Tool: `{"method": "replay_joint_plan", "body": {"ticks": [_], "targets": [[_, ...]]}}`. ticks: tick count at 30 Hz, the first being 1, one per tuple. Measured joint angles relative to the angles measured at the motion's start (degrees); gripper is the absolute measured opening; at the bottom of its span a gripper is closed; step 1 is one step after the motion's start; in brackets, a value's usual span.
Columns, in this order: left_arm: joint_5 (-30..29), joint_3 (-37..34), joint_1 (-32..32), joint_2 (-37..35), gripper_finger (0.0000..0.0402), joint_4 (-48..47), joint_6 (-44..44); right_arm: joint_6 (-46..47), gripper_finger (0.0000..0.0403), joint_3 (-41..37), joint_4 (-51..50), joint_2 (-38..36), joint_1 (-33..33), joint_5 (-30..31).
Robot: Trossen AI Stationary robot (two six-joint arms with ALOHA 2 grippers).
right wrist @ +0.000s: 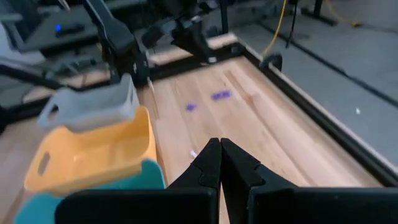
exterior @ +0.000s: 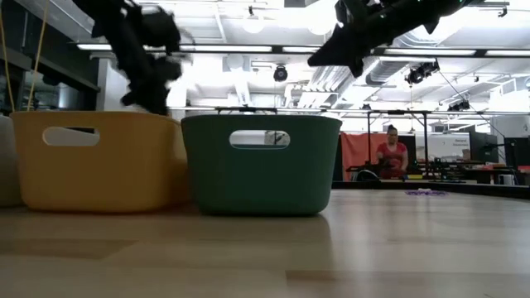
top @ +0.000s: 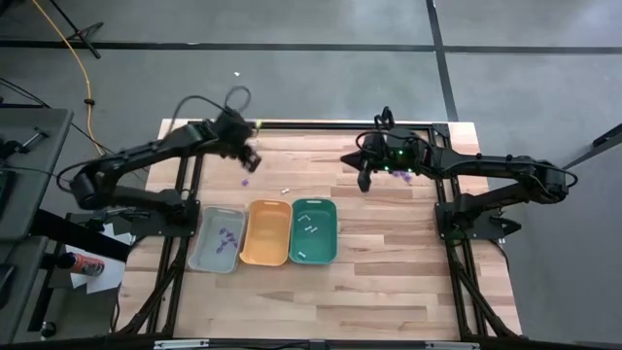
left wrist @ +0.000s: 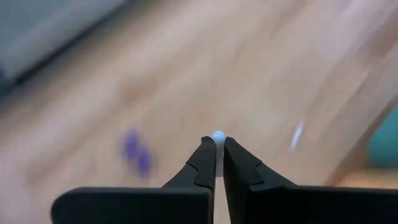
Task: Sort Halloween decoration
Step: Put the white bone toy into the green bin
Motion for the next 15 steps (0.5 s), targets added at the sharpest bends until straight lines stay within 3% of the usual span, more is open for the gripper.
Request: {"method": "replay_joint_plan", "body": {"ticks": [3,9,12,15], "targets": [[3.8,-0.4,0.6,-3.3,0.0,12.7,0.1,0.4,0.0,0.0,3.9,0.0,0.0,0.0],[19.2,-3.7,-1.1,-5.7,0.0001,41.8,-2.7,4.6,0.0,0.0,10.6,0.0,0.0,0.0],[20.9,-6.1,-4.7,-5.6,0.0001,53.3,-9.3,6.4,0.0,0.0,12.0,0.0,0.0,-0.1],[19.8,-7.7,-10.5,-5.6,0.0001,59.1,-12.8,8.8,0.0,0.0,12.8,0.0,0.0,-2.0]]}}
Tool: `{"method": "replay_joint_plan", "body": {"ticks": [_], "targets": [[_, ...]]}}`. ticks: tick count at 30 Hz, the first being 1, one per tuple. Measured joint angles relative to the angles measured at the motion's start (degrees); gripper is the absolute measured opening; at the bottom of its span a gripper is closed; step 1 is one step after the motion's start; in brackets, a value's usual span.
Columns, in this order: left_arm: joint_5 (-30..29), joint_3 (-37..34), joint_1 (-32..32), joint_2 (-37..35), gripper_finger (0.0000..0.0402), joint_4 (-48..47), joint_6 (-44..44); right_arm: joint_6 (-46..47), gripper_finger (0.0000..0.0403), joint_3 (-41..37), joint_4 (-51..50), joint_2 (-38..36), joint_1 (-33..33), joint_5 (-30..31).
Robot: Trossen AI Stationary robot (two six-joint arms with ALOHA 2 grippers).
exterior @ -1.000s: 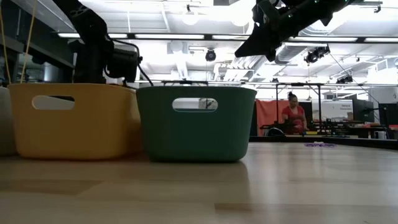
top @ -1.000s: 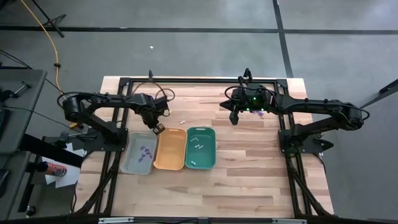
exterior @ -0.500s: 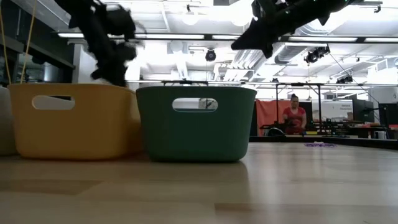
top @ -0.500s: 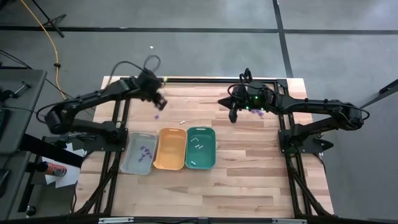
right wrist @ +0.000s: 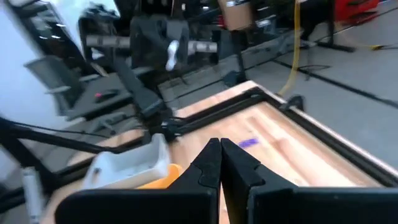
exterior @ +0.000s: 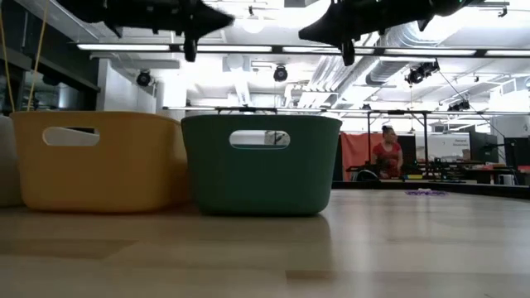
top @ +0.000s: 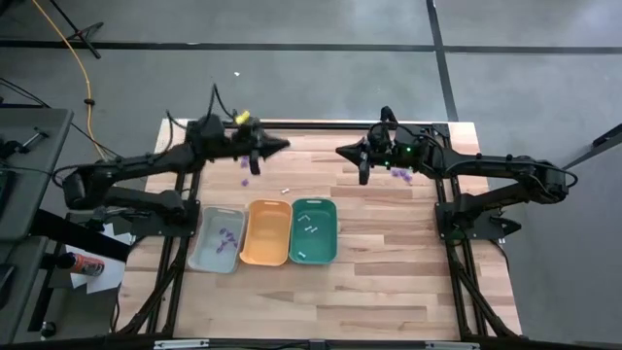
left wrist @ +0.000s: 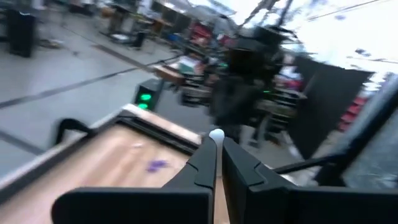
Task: Sort Halloween decoration
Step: Put the white bone toy into the green bin
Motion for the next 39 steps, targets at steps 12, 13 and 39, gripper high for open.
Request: {"method": "replay_joint_plan", "body": {"ticks": [12,13,39], "targets": [[-29.7,-1.9,-29.0,2.4,0.0001,2.7,-4.0,-2.5,0.0,0.0,6.6,0.0,3.1,-11.9],[-31.0,-1.9,-30.4,2.6,0.0001,2.5,-4.0,-3.0,0.0,0.0,7.5,0.0,3.4,-11.9],[-19.6,20.8,-31.5,34.9,0.0041,-37.5,12.4,0.0,0.0,0.0,18.4,-0.2,4.6,-1.2]]}}
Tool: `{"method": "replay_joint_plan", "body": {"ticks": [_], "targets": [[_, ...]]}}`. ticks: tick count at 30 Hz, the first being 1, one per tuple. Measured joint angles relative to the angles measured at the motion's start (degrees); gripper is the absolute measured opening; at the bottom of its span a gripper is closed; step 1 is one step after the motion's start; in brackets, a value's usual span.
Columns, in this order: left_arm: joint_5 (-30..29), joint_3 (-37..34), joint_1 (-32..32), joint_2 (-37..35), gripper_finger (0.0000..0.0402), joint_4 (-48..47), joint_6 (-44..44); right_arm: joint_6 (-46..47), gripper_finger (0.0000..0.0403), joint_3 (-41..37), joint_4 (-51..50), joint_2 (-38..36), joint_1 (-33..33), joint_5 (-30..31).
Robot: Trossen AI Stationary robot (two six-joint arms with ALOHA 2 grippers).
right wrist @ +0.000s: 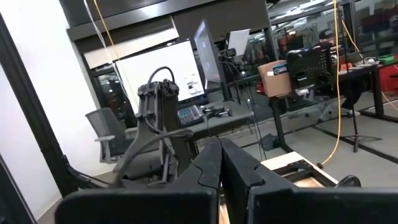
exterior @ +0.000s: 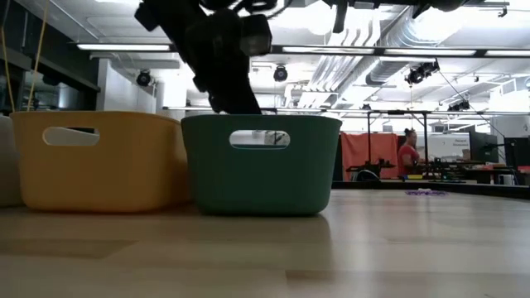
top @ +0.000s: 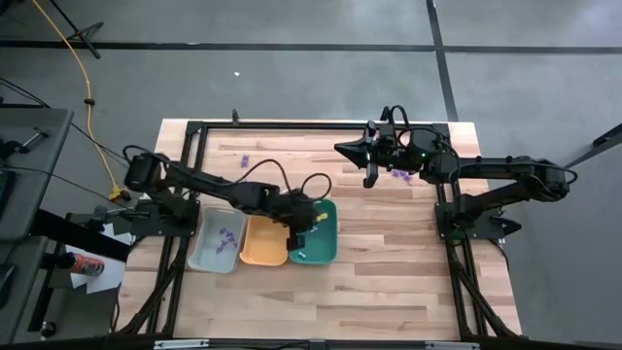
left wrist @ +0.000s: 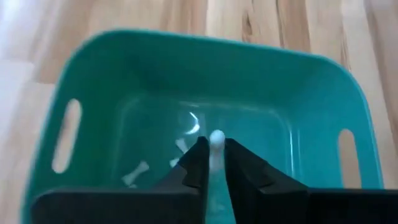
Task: Sort Halloween decoration
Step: Put the white bone toy into the green bin
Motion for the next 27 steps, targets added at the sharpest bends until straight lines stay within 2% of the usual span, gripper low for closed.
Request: {"method": "replay_joint_plan", "body": {"ticks": [3,6,11,14,18,21,24,27], "targets": [[1.0,0.0,1.2,-0.1,0.0074,-0.4,1.2,0.0,0.0,0.0,0.0,0.0,0.0,0.3],[1.2,0.0,3.1,-3.2,0.0106,-1.8,3.6,0.0,0.0,0.0,0.0,0.0,0.0,0.3],[1.0,-0.5,7.6,-14.3,0.0142,-4.5,6.7,0.0,0.0,0.0,0.2,0.0,-0.2,0.3],[0.7,-2.7,10.4,-22.7,0.0149,-1.8,7.6,0.0,0.0,0.0,0.5,0.0,-0.2,2.8],[0.4,-9.2,13.6,-33.2,0.0151,7.2,5.8,1.3,0.0,0.0,-0.2,0.0,-0.5,7.2],[0.4,-15.5,15.8,-39.6,0.0151,14.0,1.7,1.5,0.0,0.0,-1.9,0.0,-1.7,7.9],[-0.9,-21.2,17.6,-44.2,0.0151,16.6,-2.7,2.0,0.0,0.0,-4.4,0.1,-4.0,6.7],[-4.7,-24.8,18.6,-47.2,0.0151,16.7,-6.1,0.4,0.0,0.0,-8.0,0.6,-7.2,2.5]]}}
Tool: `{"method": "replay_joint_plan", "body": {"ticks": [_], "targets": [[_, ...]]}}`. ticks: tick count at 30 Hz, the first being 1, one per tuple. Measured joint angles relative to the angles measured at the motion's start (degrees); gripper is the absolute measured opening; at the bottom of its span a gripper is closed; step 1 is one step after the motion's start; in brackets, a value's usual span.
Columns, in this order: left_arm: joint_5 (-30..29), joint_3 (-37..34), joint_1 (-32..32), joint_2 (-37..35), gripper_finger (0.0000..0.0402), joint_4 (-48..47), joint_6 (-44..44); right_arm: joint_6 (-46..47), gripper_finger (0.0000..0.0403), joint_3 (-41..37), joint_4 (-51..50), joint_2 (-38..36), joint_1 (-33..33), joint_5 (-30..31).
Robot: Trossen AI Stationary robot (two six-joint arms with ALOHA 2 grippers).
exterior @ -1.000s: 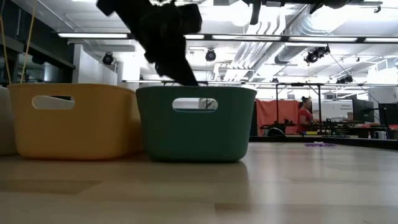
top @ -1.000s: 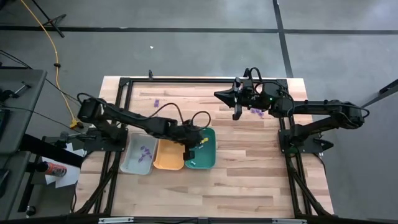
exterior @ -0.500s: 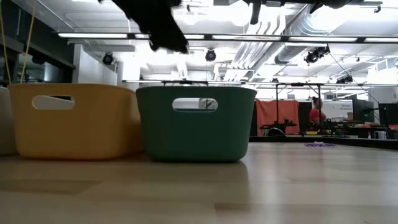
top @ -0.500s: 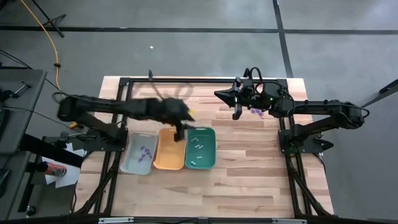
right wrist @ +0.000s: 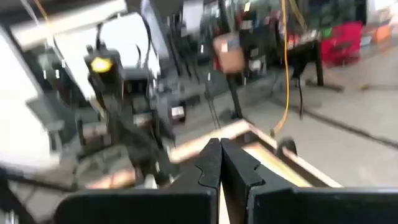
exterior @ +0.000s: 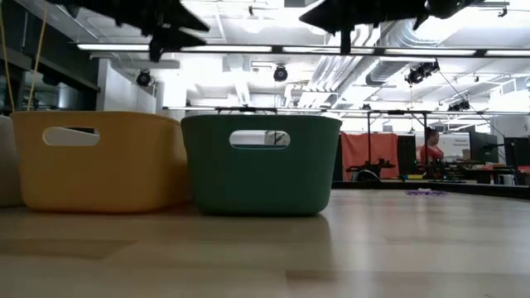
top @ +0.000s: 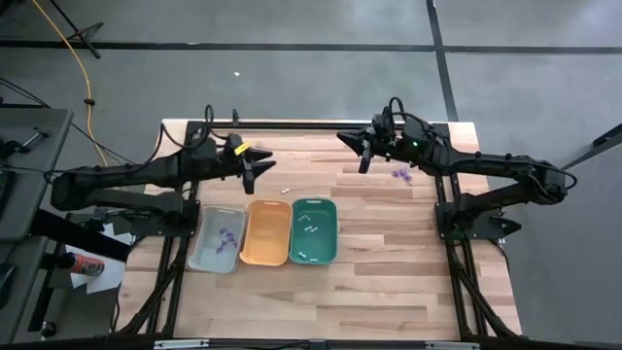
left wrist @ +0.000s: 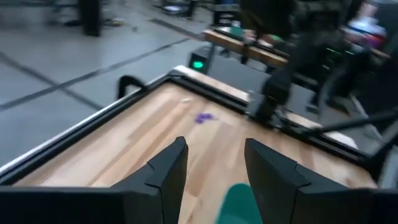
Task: Sort Halloween decoration
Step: Put the white bone toy into the green bin
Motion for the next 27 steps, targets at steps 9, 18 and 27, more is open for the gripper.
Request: {"method": "replay_joint_plan", "body": {"ticks": [9,18,27], "targets": [[-3.2,-2.4,1.1,-1.7,0.015,-1.2,-7.4,-3.0,0.0001,0.0,-2.5,9.5,-8.1,-14.5],[-5.7,-1.4,1.1,-1.5,0.0152,1.1,-13.1,-0.8,0.0077,1.4,1.3,23.5,-8.2,-27.3],[-9.9,3.2,1.9,-3.4,0.0152,7.0,-8.5,-12.0,0.0135,23.1,-17.9,39.5,-2.1,-30.3]]}}
